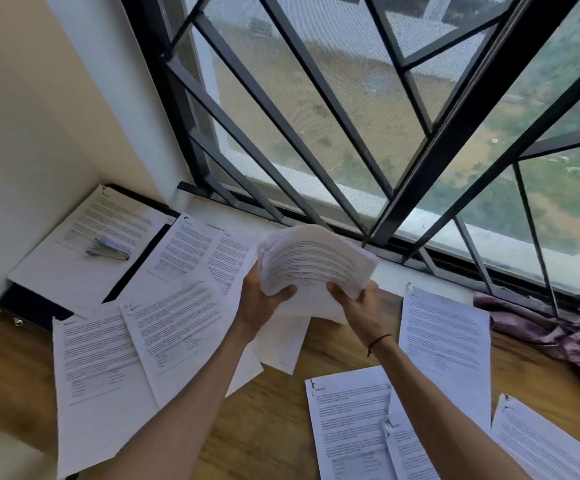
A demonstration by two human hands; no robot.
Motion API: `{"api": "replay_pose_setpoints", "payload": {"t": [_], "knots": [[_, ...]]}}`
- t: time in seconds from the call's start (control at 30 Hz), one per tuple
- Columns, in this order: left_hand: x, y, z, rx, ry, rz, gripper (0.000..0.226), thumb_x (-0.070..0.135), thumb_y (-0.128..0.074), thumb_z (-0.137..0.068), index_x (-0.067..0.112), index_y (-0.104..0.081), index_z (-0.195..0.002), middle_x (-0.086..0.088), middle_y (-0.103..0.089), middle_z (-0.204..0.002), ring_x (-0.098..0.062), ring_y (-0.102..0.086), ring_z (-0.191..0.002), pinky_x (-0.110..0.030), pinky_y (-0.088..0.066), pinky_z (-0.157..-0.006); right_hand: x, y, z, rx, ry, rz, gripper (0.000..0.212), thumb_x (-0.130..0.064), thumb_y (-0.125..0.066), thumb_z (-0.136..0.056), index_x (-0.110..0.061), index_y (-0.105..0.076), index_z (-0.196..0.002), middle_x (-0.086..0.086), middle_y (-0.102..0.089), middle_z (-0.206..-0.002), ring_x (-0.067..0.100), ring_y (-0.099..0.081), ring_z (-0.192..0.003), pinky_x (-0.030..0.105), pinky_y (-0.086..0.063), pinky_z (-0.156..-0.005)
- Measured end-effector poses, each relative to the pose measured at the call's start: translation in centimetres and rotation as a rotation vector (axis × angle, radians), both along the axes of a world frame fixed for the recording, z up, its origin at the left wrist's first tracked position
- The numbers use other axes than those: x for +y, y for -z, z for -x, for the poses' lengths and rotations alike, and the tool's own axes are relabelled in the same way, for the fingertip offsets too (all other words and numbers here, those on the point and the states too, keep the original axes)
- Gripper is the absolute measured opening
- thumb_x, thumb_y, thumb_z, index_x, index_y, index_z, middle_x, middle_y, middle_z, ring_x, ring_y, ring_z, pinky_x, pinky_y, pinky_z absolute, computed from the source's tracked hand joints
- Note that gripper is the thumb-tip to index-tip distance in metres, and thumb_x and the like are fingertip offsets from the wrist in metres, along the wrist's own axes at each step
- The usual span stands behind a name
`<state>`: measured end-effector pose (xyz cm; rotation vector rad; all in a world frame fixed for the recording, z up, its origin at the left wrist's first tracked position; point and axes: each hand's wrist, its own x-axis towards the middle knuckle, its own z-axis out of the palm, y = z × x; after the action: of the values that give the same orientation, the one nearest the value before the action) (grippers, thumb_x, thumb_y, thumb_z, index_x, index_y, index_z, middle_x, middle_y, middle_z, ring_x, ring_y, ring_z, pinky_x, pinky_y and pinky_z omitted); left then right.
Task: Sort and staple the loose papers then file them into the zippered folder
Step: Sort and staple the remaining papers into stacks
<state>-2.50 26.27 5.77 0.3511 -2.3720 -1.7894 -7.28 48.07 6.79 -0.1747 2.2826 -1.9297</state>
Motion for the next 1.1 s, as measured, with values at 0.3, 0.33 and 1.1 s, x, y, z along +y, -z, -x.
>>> {"api": "replay_pose_setpoints", "payload": {"t": [0.3,0.33,1.1], "knots": [[-0.8,-1.0,0.5,-0.008,-0.032,-0.176,0.04,0.015,-0.086,-0.082,0.027,-0.07,-0.116,0.008,-0.074,-0.11,-0.004,-0.07,-0.103,-0.031,-0.063,-0.082,0.6,1.0,0.3,-0.018,-0.065,-0.055,0.025,-0.02,-0.076,-0.092,-0.025,-0.07,-0.116,0.003,-0.073,-0.11,0.015,-0.07,-0.101,0.044,-0.064,-0.082],[-0.9,-1.1,0.7,-0.003,-0.03,-0.192,0.037,0.015,-0.085,-0.083,0.03,-0.07,-0.114,0.008,-0.075,-0.11,-0.004,-0.071,-0.102,-0.031,-0.063,-0.081,0.6,1.2,0.5,-0.016,-0.069,-0.059,0.027,-0.021,-0.076,-0.092,-0.024,-0.069,-0.118,0.002,-0.073,-0.11,0.015,-0.07,-0.102,0.042,-0.064,-0.081],[-7.0,-0.2,-2.5,-0.091,-0.208,-0.324,0.016,0.028,-0.075,-0.093,0.027,-0.075,-0.11,0.012,-0.079,-0.103,-0.006,-0.074,-0.098,-0.02,-0.058,-0.078,-7.5,2.7,0.4,-0.003,-0.227,-0.204,0.015,-0.039,-0.069,-0.097,-0.025,-0.071,-0.102,-0.008,-0.074,-0.097,0.01,-0.072,-0.083,0.039,-0.063,-0.066]]}}
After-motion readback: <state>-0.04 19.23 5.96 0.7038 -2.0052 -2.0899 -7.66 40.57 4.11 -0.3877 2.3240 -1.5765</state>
